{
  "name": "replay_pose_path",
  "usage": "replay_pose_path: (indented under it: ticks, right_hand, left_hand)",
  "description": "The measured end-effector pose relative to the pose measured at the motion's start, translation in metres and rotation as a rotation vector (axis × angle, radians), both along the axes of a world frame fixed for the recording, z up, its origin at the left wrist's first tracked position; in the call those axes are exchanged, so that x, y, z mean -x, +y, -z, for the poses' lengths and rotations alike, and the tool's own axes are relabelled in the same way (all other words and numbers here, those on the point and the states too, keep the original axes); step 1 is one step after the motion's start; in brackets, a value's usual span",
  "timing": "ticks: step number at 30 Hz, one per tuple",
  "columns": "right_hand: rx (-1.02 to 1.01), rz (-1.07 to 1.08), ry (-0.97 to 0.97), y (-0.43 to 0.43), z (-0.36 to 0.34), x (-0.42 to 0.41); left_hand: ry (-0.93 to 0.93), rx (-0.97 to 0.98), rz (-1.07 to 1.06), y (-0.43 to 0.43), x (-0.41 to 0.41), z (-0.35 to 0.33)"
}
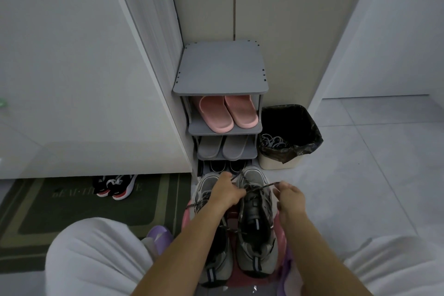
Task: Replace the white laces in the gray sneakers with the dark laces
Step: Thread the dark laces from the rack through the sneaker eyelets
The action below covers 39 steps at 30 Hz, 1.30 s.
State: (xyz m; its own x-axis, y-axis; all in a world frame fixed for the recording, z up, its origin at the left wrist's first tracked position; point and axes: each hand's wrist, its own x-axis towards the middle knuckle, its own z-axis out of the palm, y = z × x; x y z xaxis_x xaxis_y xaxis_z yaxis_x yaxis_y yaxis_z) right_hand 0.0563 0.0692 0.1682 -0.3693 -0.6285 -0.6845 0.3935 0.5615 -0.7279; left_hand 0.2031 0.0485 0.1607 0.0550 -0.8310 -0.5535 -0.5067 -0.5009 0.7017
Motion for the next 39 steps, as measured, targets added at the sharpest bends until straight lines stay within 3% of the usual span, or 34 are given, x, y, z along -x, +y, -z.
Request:
replay_pose_path:
  ticks: [2,6,8,15,17,19,27,39]
  right_hand:
    - [0.039,0.054,-0.078,-0.006,-0.002,0.023]
    - [0.04,0.189,-0.035,-0.007,-0.012,0.066]
    - [0.036,-0.006,0.189,-0.005,-0.017,0.071]
    - [0.171,-1.027,0.973,-0.005,-0.013,0.018]
    - [0.157,-1.159,1.172,-0.006,-0.012,0.001]
    - [0.117,-1.192,1.248,-0.006,-0.011,-0.012]
    - [-0.005,-1.099,1.206,-0.007,0.002,-0.023]
    - [0.005,-0.809,0.887,-0.006,0.002,0.013]
  left_hand:
    - [-0.005,0.003,0.012,0.0,-0.001,0.0]
    - [0.009,0.031,0.04,0.002,-0.001,-0.004]
    - [-0.014,0.081,0.073,0.006,0.0,-0.005]
    - [-0.028,0.147,0.308,0.012,-0.009,0.001]
    - [-0.033,0.179,0.33,0.014,-0.01,0.002]
    - [-0.056,0.208,0.325,0.016,-0.012,0.002]
    - [-0.067,0.18,0.269,0.017,-0.01,0.004]
    - [-0.134,0.149,0.235,0.016,-0.007,0.01]
